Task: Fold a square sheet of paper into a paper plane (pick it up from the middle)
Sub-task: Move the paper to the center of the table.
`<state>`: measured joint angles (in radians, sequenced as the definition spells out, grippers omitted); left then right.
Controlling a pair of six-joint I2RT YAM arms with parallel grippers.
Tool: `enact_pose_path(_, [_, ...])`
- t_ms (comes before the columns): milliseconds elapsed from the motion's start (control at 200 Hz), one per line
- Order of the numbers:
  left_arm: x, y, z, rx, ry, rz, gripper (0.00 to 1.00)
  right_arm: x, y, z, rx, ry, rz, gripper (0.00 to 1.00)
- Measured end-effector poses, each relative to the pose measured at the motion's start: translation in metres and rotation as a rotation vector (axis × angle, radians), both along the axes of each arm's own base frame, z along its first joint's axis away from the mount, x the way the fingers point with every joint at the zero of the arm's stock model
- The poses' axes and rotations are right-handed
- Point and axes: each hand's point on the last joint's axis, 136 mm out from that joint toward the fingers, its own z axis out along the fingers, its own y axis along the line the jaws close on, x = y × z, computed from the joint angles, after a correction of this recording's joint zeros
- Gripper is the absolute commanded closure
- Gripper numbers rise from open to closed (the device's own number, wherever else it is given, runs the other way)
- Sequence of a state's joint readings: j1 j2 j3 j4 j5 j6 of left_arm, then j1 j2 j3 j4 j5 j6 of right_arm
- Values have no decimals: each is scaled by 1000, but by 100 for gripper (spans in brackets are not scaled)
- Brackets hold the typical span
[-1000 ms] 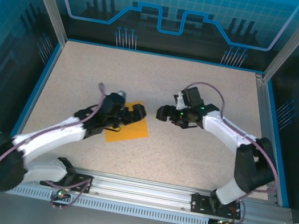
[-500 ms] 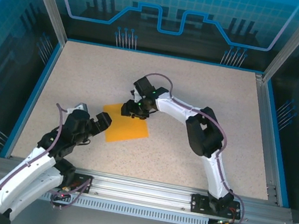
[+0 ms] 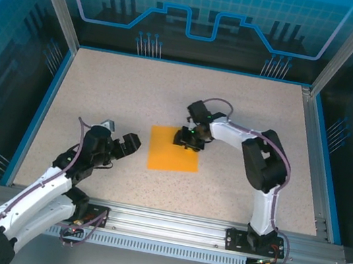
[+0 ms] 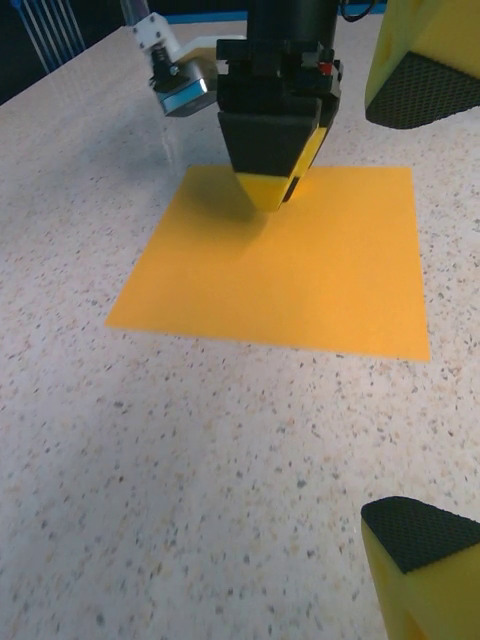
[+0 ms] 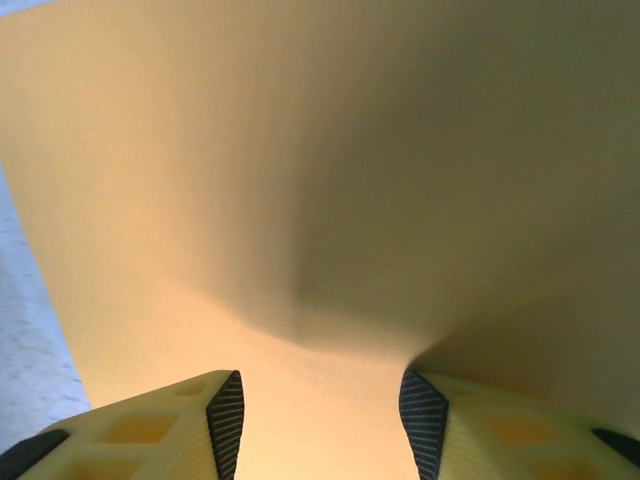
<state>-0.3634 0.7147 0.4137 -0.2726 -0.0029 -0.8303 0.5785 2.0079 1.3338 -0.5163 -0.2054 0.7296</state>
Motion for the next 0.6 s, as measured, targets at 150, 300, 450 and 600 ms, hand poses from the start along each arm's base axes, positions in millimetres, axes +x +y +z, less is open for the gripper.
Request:
enact_pose_path(150, [3, -11, -8, -22, 33, -44, 1, 6, -30, 3, -50, -13, -28, 41])
enact_pose_path(300, [4, -20, -18, -35, 79, -79, 1, 1, -41, 7, -156, -41, 8, 30])
enact_pose_path(450, [7, -27, -23, -33, 121, -117, 1, 8, -30, 27, -279, -128, 57, 17])
enact_pose_path(600, [10, -33, -18, -46, 121, -139, 1, 18, -12, 35, -358, -184, 103, 14])
